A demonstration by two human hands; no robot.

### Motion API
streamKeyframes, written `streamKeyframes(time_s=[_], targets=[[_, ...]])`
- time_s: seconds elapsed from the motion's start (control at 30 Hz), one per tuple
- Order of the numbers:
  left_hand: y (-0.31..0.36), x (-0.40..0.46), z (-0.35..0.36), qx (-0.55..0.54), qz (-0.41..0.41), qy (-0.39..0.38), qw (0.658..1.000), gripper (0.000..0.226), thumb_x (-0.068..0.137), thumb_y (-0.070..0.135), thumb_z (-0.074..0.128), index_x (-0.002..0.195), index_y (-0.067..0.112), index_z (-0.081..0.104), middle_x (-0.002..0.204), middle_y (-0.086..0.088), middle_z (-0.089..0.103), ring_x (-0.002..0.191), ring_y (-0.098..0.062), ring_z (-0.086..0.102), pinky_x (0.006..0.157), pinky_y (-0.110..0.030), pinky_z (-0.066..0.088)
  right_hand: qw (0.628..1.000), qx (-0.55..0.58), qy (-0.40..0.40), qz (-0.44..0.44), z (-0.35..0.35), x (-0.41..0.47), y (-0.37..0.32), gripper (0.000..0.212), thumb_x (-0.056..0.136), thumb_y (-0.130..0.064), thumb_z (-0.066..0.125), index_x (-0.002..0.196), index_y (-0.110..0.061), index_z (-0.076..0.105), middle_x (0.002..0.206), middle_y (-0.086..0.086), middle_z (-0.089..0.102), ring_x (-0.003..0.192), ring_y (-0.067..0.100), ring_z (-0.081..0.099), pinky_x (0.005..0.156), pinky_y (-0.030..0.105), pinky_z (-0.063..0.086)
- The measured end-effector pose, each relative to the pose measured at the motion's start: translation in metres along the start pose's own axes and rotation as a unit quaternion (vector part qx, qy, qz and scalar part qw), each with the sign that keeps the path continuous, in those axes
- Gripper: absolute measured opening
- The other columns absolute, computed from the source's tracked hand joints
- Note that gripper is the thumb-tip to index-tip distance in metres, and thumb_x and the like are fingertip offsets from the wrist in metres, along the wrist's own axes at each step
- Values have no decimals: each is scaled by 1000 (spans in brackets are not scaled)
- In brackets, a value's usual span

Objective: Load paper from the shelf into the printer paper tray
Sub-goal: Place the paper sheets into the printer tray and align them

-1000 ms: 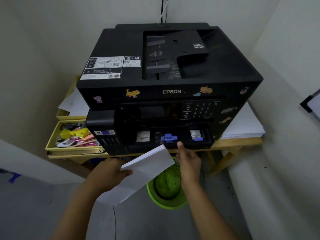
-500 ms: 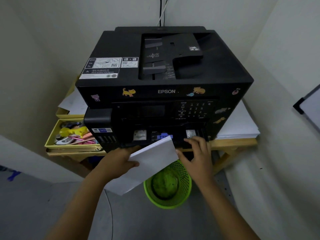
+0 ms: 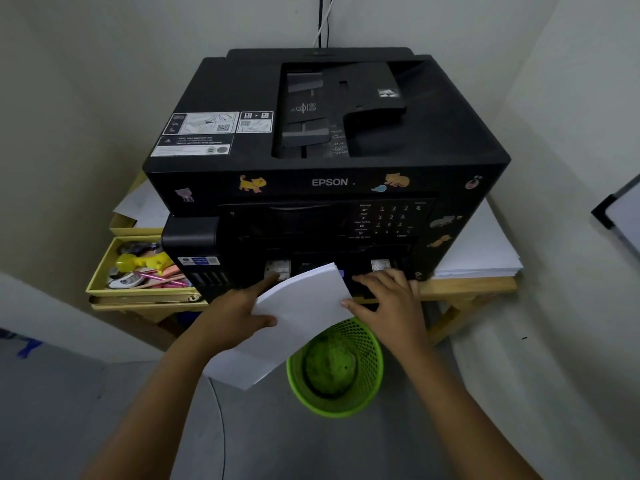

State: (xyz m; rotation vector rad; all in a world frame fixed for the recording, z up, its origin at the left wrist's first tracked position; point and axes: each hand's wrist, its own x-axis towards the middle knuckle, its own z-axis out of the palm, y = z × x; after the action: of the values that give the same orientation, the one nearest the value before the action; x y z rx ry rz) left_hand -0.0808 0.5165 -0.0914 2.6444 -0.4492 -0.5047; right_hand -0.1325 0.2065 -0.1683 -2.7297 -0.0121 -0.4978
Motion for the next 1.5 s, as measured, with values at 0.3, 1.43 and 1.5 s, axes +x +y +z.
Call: streamKeyframes(time_s=[0.3, 1.43, 1.5], targets=[[-4, 18, 0, -63, -26, 23, 997, 47, 87, 41, 79, 132, 29, 66, 112, 3, 72, 99, -20, 68, 85, -41, 59, 1000, 18, 10, 6, 4, 4, 0, 53, 89, -71, 71, 119, -28, 75, 117, -12, 74, 118, 11, 64, 86, 41, 38], [7, -77, 46, -57, -52, 10, 997, 50, 92, 45, 73, 139, 36, 60, 120, 6, 73, 97, -8, 64, 78, -22, 53, 998, 56, 21, -2, -22, -93, -16, 51, 85, -76, 67, 107, -31, 79, 106, -18, 74, 108, 10, 67, 81, 39, 36], [6, -80, 49, -57, -54, 4, 997, 49, 93, 45, 72, 139, 35, 60, 121, 5, 73, 97, -8, 64, 76, -20, 52, 998, 57, 21, -3, -22, -97, -16, 51, 86, -75, 67, 107, -31, 79, 106, -17, 74, 108, 10, 67, 81, 39, 37]])
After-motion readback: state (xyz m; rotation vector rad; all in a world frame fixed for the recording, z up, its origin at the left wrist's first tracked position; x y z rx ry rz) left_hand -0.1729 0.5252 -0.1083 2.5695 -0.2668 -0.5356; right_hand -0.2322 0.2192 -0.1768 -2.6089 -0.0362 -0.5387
